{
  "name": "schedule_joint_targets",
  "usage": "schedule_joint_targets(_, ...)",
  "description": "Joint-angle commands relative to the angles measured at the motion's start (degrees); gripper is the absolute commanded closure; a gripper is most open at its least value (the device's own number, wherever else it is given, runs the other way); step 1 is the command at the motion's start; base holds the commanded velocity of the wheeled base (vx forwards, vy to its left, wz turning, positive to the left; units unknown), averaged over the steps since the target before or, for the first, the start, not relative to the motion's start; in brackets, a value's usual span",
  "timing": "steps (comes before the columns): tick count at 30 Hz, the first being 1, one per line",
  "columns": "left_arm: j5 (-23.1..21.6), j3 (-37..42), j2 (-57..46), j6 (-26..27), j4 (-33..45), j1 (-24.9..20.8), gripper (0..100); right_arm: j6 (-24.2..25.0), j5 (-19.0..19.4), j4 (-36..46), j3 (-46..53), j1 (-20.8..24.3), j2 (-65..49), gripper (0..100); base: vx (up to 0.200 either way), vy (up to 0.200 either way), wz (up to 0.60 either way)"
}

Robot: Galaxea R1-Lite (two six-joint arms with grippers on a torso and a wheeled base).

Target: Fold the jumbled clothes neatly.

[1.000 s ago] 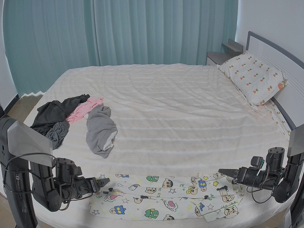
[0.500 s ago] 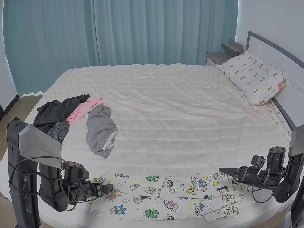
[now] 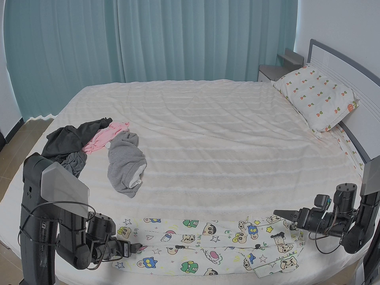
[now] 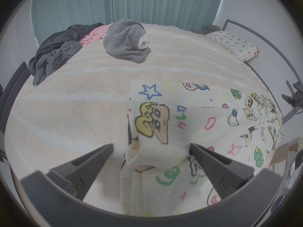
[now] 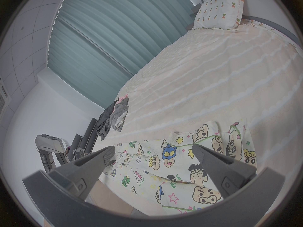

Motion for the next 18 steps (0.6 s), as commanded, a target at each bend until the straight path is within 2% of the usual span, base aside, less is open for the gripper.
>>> schedule_joint_targets(1, 0.2, 1.7, 0.3, -0.1, -0.4, 0.5, 0, 0.0, 0.0, -0.5, 0.8, 0.0, 0.1, 0, 0.000, 0.000, 0.00)
schedule_joint_targets(5, 0.0, 4.0, -2.7, -0.6, -1.5, 1.3, 0, 0.0, 0.0, -0.5, 0.8, 0.0, 0.1, 0, 0.000, 0.000, 0.00)
schedule_joint_targets(15, -0.6, 4.6, -6.5, -0.9, -6.4, 7.4, 0, 0.0, 0.0, -0.5, 0.8, -0.1, 0.0, 0, 0.000, 0.000, 0.00)
schedule_joint_targets(18, -2.5, 4.7, -8.0, -1.3, -6.7, 7.8, 0, 0.0, -0.1, -0.5, 0.8, -0.1, 0.1, 0, 0.000, 0.000, 0.00)
